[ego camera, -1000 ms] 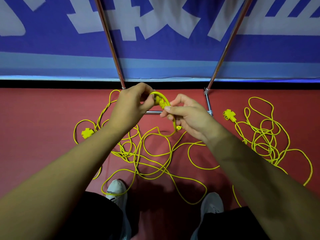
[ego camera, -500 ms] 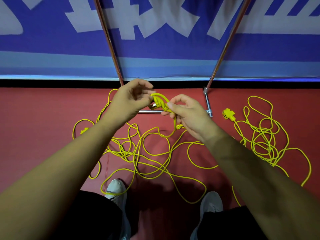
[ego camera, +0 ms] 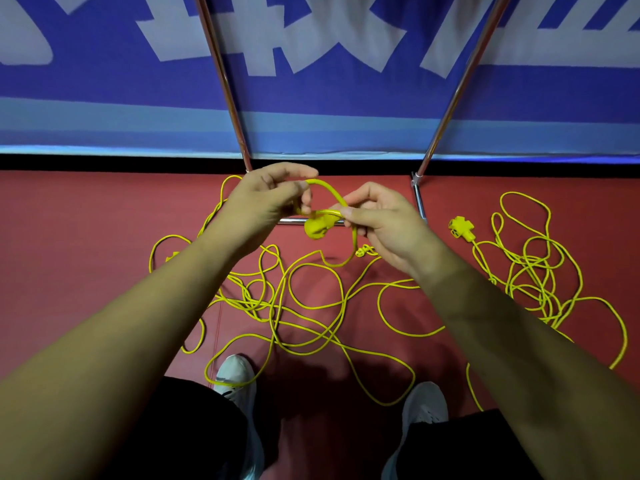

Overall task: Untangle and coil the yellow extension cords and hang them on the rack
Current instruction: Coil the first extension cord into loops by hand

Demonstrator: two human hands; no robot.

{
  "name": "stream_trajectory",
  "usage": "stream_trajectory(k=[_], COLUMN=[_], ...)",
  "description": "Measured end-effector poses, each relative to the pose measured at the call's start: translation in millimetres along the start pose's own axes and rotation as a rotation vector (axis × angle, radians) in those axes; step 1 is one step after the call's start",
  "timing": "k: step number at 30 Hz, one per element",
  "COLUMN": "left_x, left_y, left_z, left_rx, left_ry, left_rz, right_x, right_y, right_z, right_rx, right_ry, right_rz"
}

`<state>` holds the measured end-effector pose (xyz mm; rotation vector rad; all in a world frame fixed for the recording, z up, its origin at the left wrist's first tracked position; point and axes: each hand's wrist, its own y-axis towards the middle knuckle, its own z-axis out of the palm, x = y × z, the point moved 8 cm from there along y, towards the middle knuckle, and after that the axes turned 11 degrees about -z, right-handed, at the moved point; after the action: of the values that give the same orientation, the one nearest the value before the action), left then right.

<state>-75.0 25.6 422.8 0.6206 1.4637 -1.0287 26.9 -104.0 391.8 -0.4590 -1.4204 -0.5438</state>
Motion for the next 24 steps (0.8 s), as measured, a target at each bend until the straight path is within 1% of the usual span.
stream_trajectory(k=[2,5,7,9,11,12,13,14,16,18,20,21,24], left_x=[2.6,3.5,0.0,-1.8,-2.4,-2.0,-1.3,0.4,6.2,11.1,14.4,16.9,27.0], left_y=[2.1,4.7,3.8,1.5,-1.1,-1.9,-1.6,0.1,4.4,5.6,7.0,7.9,8.0], left_z=[-1.4,-9.5,-9.8,-3.3,4.3,7.5,9.6,8.7,2.8,-1.5,-5.7,-7.9,-8.0], left_rx=[-0.005,-0.064,-0.1,-0.099,-0.069,-0.052,-0.043,-0.042,-0.051,-0.061,-0.08,-0.095,-0.104], left_ry=[0.044,0.19,0.4,0.611,0.749,0.779,0.767,0.703,0.492,0.314,0.188,0.144,0.053], left_rz=[-0.012,0.018,0.084,0.15,0.199,0.206,0.188,0.14,0.015,-0.075,-0.12,-0.146,-0.266], right_x=[1.4,-3.4,-9.1,-8.8,-4.6,-2.4,-0.6,0.3,-0.1,1.5,8.9,11.2,8.3], right_y=[1.1,-1.1,-2.1,-2.4,-3.6,-4.2,-4.6,-4.8,-4.6,-2.8,-0.7,0.0,0.3], right_z=[-2.9,0.0,0.3,-2.4,-2.6,-1.9,-1.4,-1.2,-1.9,-4.9,-10.6,-13.4,-14.6], right_rx=[0.007,0.066,0.118,0.139,0.132,0.133,0.132,0.13,0.123,0.098,0.018,-0.024,-0.066], right_ry=[-0.009,-0.046,-0.178,-0.336,-0.349,-0.34,-0.345,-0.363,-0.426,-0.536,-0.682,-0.672,-0.448], right_rz=[-0.002,0.036,0.057,0.041,0.016,0.004,-0.002,0.0,-0.001,-0.069,-0.174,-0.187,-0.136])
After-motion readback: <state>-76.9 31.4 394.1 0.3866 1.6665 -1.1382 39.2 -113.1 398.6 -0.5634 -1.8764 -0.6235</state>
